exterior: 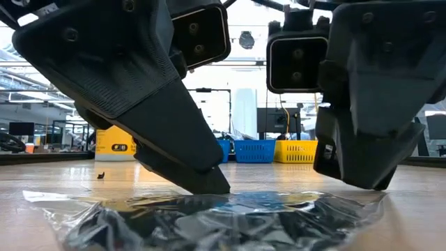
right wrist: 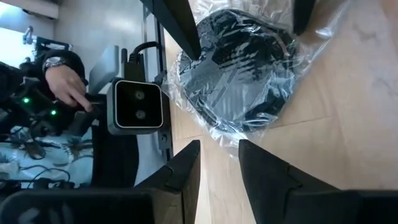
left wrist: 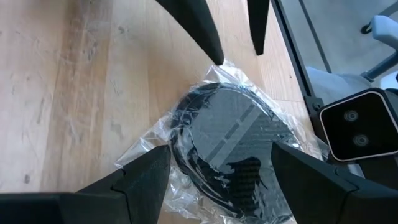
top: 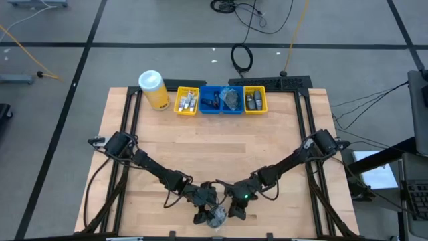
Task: Pick & Place Travel size toiletries
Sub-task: Put the hairbrush into the right blue bin
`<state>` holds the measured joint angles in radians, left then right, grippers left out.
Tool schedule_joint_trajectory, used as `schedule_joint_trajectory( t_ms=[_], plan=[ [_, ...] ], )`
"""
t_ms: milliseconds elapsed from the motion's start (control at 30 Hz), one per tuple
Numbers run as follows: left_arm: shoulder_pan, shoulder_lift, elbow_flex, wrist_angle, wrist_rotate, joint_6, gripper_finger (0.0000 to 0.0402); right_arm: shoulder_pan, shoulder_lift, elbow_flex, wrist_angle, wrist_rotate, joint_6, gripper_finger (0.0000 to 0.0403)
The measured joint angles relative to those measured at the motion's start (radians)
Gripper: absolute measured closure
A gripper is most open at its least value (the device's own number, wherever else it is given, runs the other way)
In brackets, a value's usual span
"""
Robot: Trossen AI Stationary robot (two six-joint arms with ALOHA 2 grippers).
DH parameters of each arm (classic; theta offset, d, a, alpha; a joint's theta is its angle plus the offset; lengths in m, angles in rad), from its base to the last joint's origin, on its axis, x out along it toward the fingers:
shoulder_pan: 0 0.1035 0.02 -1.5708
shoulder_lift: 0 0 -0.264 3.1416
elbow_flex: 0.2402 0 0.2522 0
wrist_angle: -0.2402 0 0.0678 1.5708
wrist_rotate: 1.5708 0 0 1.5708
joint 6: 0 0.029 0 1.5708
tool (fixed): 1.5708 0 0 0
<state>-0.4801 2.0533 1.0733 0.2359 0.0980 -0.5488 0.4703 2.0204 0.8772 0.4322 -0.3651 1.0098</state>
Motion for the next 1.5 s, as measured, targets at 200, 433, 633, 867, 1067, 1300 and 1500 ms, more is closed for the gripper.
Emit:
schedule_joint_trajectory(
  t_ms=[200, 433, 633, 867, 1067, 1300, 1500],
  plan=[
    [0.0, 0.0, 0.0, -0.004, -0.026, 0.016, 0.0117, 0.01, -0.001, 0.001, -0.058, 0.048, 0.002, 0.0298],
    [0.0, 0.0, 0.002, -0.016, -0.04, 0.015, 0.0117, 0.029, 0.017, 0.001, -0.028, 0.086, 0.04, 0.0298],
    [0.0, 0.0, 0.002, -0.021, -0.048, 0.015, 0.0117, 0.041, 0.016, 0.0, 0.011, 0.104, 0.042, 0.0298],
    [0.005, 0.0, 0.001, -0.022, -0.045, 0.025, 0.0117, 0.121, -0.011, 0.053, 0.006, 0.263, -0.295, 0.0298],
    [0.02, 0.0, 0.0, -0.004, -0.047, 0.029, 0.0117, 0.146, -0.01, 0.131, -0.156, 0.453, -0.542, 0.0298],
    [0.023, 0.0, 0.0, -0.001, -0.047, 0.027, 0.0117, 0.163, -0.007, 0.154, -0.167, 0.722, -0.689, 0.0298],
    [0.023, 0.0, 0.0, -0.002, -0.047, 0.023, 0.0117, 0.185, -0.007, 0.158, -0.165, 0.771, -0.712, 0.0298]
  ],
)
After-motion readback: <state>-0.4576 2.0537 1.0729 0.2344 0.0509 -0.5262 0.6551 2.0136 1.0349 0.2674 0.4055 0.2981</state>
